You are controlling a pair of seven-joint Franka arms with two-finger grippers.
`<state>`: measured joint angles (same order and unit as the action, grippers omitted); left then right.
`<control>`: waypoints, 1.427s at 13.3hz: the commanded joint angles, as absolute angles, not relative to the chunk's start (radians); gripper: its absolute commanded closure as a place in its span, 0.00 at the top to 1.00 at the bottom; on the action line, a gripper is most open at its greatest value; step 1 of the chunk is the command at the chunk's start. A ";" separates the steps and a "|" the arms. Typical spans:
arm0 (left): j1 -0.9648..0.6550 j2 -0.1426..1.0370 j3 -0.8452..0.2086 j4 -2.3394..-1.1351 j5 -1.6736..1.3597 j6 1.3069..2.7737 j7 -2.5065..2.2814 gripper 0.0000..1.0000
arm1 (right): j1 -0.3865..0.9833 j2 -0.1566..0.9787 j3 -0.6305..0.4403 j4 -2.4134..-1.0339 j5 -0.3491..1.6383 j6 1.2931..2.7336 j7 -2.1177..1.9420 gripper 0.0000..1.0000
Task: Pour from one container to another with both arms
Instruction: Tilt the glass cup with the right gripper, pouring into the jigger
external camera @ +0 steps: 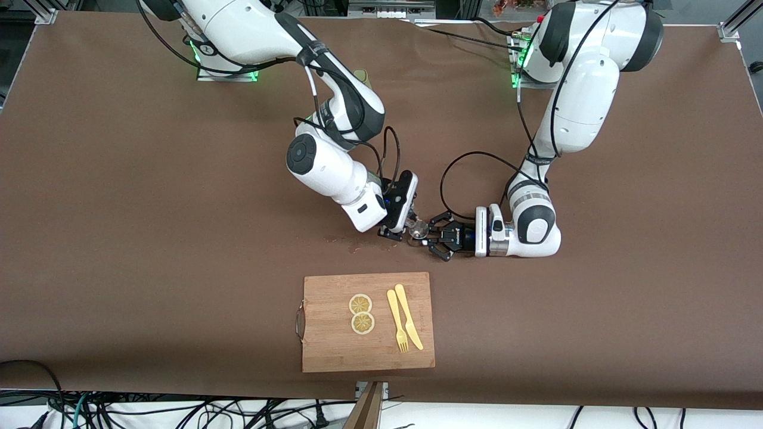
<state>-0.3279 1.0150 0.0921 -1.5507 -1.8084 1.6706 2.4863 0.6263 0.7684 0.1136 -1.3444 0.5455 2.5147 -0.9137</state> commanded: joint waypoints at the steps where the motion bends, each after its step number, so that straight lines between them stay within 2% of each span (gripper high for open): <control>1: -0.336 1.003 0.091 -1.565 -1.825 1.681 2.513 0.00 | 0.638 0.775 0.107 -1.331 0.528 2.530 -0.890 0.01; 6: -0.336 1.003 0.092 -1.565 -1.825 1.681 2.513 0.00 | 0.634 0.773 0.113 -1.330 0.545 2.539 -0.888 0.01; 14: -0.334 1.003 0.091 -1.565 -1.825 1.680 2.511 0.00 | 0.626 0.761 0.117 -1.333 0.782 2.542 -0.962 0.01; 19: -0.313 0.999 0.092 -1.568 -1.806 1.678 2.516 0.00 | 0.595 0.741 0.114 -1.365 0.984 2.533 -1.234 0.01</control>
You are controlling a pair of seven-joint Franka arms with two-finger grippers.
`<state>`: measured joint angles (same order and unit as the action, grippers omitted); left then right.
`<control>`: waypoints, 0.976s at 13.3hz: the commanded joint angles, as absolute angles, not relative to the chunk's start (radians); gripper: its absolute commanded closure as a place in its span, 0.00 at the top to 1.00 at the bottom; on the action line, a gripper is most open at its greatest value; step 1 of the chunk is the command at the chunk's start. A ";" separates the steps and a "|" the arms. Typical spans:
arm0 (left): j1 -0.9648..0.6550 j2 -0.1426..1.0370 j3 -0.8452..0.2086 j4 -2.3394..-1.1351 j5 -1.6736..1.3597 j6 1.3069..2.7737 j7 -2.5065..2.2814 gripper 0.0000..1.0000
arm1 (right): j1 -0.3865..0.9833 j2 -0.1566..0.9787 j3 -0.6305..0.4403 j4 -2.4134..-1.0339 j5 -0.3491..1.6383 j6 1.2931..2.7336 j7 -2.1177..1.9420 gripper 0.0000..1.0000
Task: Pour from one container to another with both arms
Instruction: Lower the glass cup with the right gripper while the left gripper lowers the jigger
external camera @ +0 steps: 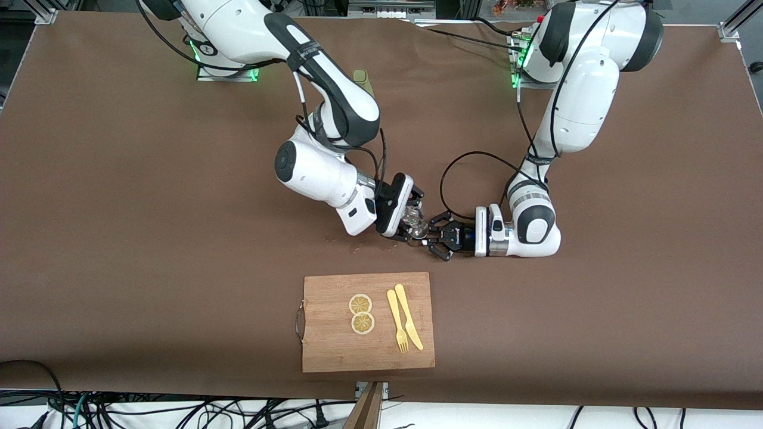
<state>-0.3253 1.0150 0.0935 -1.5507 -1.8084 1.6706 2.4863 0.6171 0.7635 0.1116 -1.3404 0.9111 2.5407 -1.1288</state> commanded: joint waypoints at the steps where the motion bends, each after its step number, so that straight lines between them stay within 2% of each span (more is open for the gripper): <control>1: -0.298 0.993 0.092 -1.568 -1.780 1.678 2.514 0.00 | 0.582 0.741 0.114 -1.379 1.024 2.533 -1.299 0.01; 5: -0.209 0.977 0.092 -1.565 -1.700 1.637 2.508 0.00 | 0.517 0.742 0.112 -1.399 1.195 2.481 -1.535 0.01; 13: 0.058 0.974 0.127 -1.559 -1.416 1.382 2.502 0.00 | 0.231 0.747 0.110 -1.466 1.236 2.056 -1.928 0.01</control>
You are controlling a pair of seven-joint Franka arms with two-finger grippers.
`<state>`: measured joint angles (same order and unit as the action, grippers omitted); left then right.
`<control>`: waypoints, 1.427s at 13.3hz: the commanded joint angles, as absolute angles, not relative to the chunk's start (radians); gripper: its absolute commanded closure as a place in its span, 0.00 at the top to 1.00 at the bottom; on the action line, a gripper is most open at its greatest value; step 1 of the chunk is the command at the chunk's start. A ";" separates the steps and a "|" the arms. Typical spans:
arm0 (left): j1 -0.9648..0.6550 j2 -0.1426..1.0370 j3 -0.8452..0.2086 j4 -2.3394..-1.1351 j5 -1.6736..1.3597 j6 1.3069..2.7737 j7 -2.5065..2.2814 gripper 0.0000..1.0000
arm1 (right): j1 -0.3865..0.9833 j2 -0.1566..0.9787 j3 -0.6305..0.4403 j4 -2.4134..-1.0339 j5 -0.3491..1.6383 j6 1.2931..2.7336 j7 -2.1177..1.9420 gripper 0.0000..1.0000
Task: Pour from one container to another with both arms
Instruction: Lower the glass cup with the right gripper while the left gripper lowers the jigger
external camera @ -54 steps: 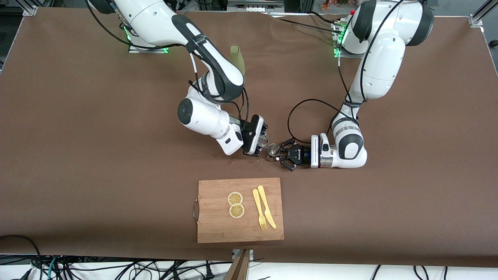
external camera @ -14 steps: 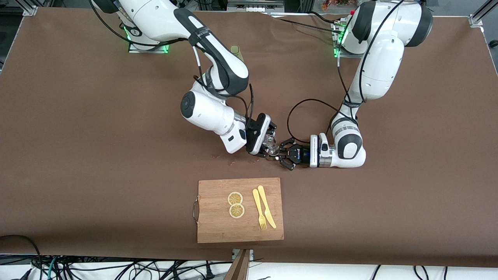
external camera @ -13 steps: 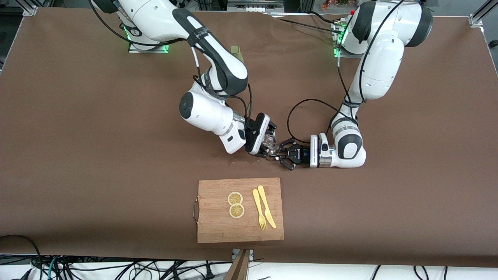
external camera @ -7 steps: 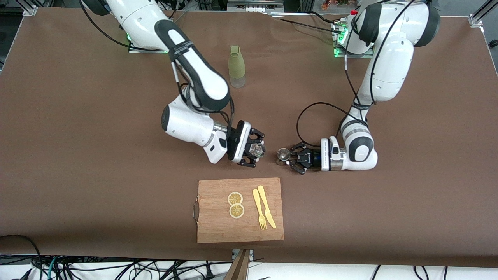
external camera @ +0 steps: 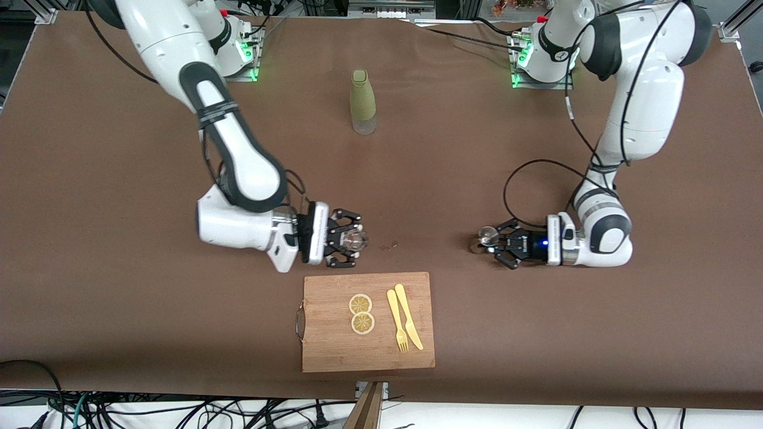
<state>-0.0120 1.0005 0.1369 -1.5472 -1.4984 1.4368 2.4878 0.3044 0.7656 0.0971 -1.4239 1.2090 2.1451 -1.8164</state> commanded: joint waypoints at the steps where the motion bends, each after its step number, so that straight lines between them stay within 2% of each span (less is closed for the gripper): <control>1: 0.096 0.970 0.127 -1.555 -1.366 1.356 2.505 0.00 | 0.191 0.752 0.110 -1.480 1.238 2.002 -1.986 0.01; 4: 0.187 0.957 0.150 -1.554 -1.263 1.290 2.557 0.00 | 0.097 0.755 0.110 -1.580 1.273 1.907 -2.170 0.01; 6: 0.210 0.962 0.201 -1.554 -1.233 1.250 2.608 0.00 | 0.042 0.764 0.110 -1.658 1.301 1.891 -2.310 0.01; 10: 0.297 0.971 0.209 -1.554 -1.167 1.201 2.695 0.00 | -0.026 0.778 0.110 -1.781 1.400 1.878 -2.480 0.02; 16: 0.341 1.006 0.229 -1.554 -1.104 1.169 2.819 0.00 | -0.083 0.864 0.110 -1.812 1.405 1.852 -2.664 0.03; 18: 0.341 1.019 0.244 -1.554 -1.094 1.169 2.839 0.00 | -0.095 0.880 0.110 -1.812 1.404 1.850 -2.680 0.10; 19: 0.341 1.022 0.245 -1.554 -1.089 1.169 2.841 0.00 | -0.097 0.881 0.109 -1.812 1.404 1.850 -2.690 0.25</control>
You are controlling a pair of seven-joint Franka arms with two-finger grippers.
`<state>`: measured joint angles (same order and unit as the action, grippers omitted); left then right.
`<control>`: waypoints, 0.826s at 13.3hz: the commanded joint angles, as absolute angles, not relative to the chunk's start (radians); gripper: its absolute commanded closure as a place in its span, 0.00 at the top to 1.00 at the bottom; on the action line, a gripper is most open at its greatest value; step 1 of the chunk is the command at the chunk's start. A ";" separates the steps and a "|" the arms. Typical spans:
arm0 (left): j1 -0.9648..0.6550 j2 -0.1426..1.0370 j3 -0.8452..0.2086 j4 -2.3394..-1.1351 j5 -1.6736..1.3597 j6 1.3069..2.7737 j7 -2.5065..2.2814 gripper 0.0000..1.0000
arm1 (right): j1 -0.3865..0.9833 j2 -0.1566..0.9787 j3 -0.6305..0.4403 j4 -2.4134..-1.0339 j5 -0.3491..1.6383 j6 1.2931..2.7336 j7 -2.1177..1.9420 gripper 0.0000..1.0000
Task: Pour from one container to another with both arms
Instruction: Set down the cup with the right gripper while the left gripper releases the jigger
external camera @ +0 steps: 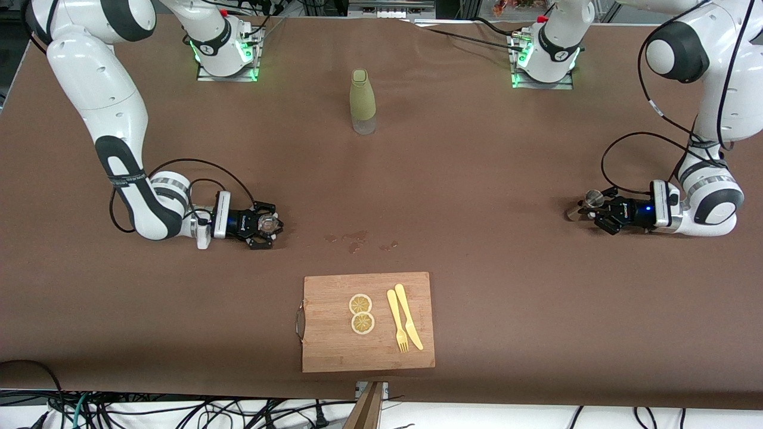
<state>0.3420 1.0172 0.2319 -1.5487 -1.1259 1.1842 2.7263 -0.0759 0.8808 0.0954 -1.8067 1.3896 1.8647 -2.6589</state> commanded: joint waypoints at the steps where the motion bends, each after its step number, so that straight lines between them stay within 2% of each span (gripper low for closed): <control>1: 0.342 1.023 0.247 -1.554 -1.086 1.169 2.850 0.00 | -0.103 0.881 0.109 -1.815 1.404 1.848 -2.689 0.75; 2: 0.341 1.025 0.247 -1.554 -1.075 1.172 2.853 0.00 | -0.106 0.879 0.109 -1.822 1.402 1.844 -2.688 1.00; 7: 0.339 1.052 0.247 -1.552 -1.075 1.207 2.853 0.02 | -0.121 0.870 0.057 -1.838 1.352 1.824 -2.675 1.00; 8: 0.339 1.052 0.247 -1.552 -1.075 1.222 2.853 0.07 | -0.120 0.868 0.029 -1.838 1.342 1.801 -2.672 1.00; 9: 0.339 1.052 0.247 -1.552 -1.075 1.236 2.849 0.19 | -0.120 0.865 0.012 -1.838 1.329 1.787 -2.668 1.00; 10: 0.339 1.052 0.247 -1.552 -1.075 1.249 2.849 0.27 | -0.120 0.856 -0.006 -1.839 1.307 1.776 -2.645 1.00; 11: 0.339 1.051 0.247 -1.552 -1.077 1.259 2.849 0.31 | -0.120 0.839 -0.024 -1.838 1.275 1.761 -2.605 1.00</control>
<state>0.3425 1.0502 0.2414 -1.5483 -1.1073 1.2125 2.7332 -0.1117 0.8780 0.0015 -1.8179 1.3267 1.7853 -2.6566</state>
